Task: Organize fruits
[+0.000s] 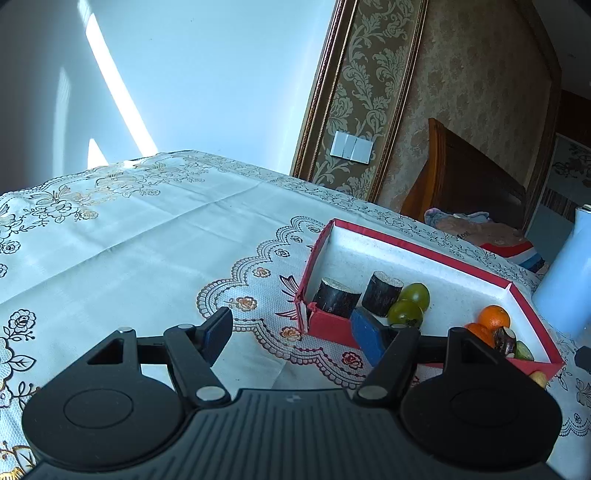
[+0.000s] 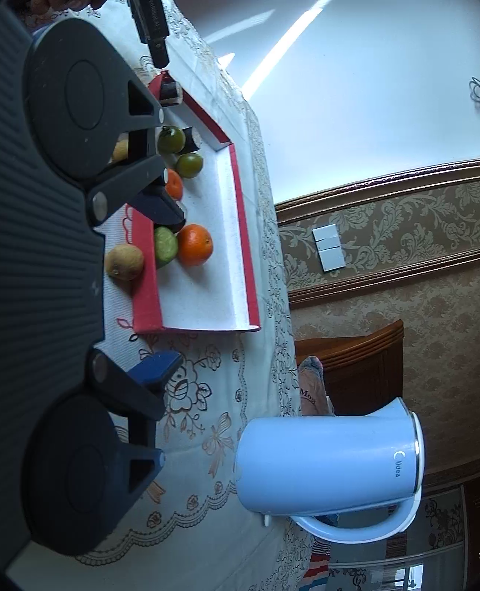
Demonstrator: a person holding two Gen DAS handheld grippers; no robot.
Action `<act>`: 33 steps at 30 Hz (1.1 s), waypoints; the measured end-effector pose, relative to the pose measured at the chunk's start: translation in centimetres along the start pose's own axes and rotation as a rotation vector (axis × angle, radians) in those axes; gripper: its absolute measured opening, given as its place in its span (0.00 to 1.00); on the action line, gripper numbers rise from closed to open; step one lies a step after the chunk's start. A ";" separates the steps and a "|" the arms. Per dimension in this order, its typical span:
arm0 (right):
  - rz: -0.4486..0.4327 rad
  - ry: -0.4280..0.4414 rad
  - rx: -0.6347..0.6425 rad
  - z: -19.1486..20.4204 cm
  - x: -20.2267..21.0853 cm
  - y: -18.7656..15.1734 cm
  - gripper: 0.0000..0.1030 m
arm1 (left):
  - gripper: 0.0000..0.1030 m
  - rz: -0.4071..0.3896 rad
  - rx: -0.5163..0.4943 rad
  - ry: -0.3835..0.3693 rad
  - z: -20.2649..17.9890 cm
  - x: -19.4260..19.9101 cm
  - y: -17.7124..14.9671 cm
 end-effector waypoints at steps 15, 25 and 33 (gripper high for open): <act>0.143 -0.028 0.131 2.0 -2.8 -2.8 0.47 | 0.73 0.026 -0.035 0.000 -0.4 -0.2 -0.8; 0.160 -0.026 0.161 2.9 -3.9 -2.8 0.40 | 0.79 0.036 -0.046 0.002 -0.5 -0.3 -0.9; 0.171 -0.012 0.167 3.4 -4.4 -3.0 0.33 | 0.79 0.050 -0.050 -0.003 -0.6 -0.5 -1.1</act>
Point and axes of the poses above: each gripper's, at about its wrist camera, not at the fingertips, and x roughly against the way its jaws point, z to its left, y to its top, the point moved 8 cm from there along -x, roughly the way its jaws point, and after that the axes turned 4 degrees about x, right-handed, at the moved point
